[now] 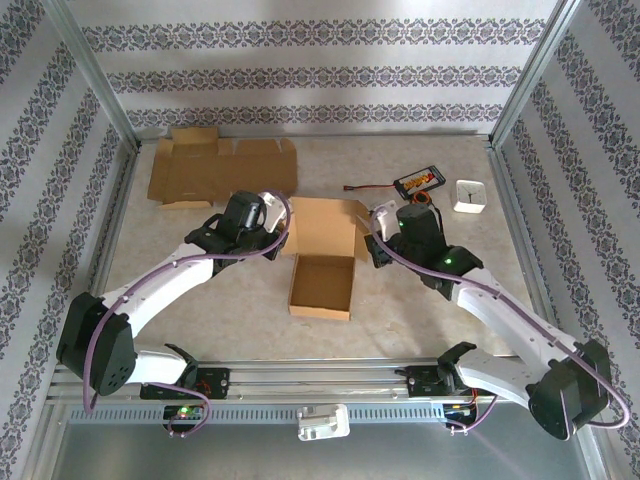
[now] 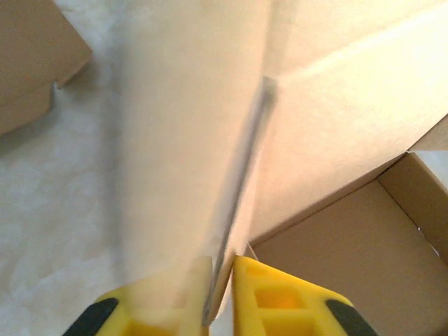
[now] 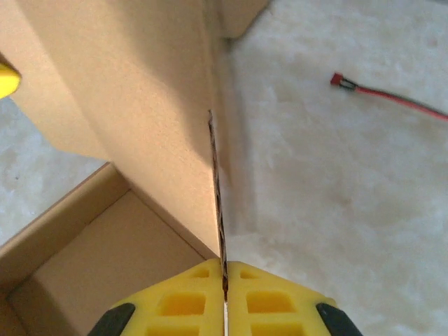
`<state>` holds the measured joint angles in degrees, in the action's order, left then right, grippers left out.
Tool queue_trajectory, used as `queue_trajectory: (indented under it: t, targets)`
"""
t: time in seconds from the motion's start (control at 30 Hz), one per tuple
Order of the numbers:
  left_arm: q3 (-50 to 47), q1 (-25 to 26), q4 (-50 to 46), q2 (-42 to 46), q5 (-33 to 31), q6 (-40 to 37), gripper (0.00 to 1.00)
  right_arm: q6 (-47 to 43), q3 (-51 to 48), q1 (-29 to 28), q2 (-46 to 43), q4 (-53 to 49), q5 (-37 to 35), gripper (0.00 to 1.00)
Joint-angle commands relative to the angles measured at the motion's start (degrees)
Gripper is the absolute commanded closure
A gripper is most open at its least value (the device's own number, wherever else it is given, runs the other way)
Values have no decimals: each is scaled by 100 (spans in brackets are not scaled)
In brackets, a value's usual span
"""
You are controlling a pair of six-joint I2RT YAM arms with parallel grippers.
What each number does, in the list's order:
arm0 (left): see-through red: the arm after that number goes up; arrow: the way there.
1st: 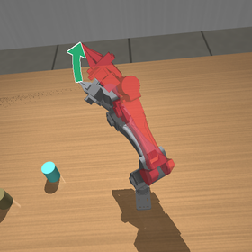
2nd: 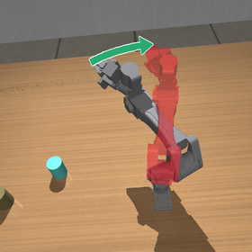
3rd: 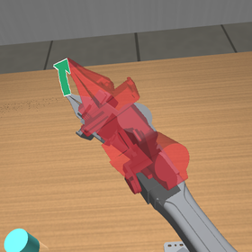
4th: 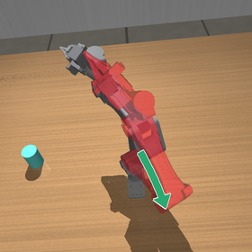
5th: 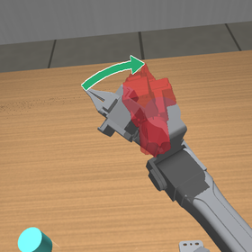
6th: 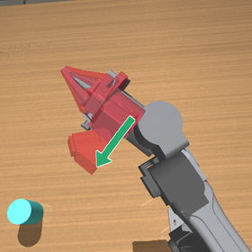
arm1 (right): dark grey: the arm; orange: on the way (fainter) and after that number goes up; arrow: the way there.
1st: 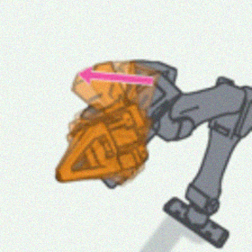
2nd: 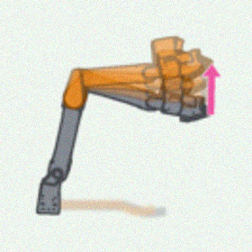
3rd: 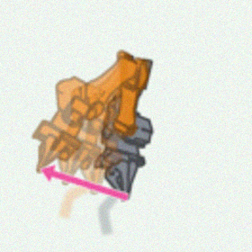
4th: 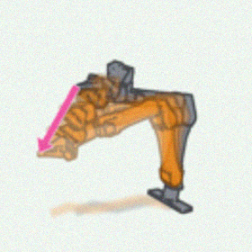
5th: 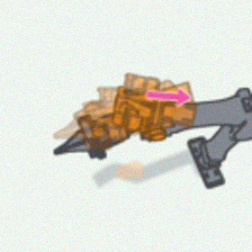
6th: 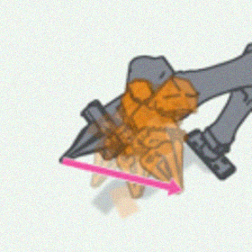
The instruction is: Fold the paper box
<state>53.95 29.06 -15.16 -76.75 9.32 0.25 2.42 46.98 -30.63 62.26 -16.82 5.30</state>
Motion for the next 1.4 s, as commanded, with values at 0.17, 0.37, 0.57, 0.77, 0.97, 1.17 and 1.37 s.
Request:
queue_trajectory:
  t: [0.17,0.37,0.57,0.77,0.97,1.17,1.37]
  targets:
    - [406,65,856,-273,-645,307,89,-833,736,-280,744,1030,-805,93]
    - [204,59,1538,-485,-809,746,86,-644,777,-291,1473,1758,-986,92]
    - [-10,70,1894,-673,-763,1374,83,177,792,-377,1960,2204,-1153,90]
    - [-279,131,2158,-581,-503,1711,82,625,624,-617,2042,2463,-1342,87]
    - [-581,257,2359,-417,-512,1960,81,848,382,-777,2036,2633,-1502,87]
    - [-894,379,2425,-246,-506,2105,78,878,-43,-859,1999,2726,-1632,87]
    - [-1302,408,2552,128,-505,2305,77,962,-505,-892,1767,2798,-1760,86]
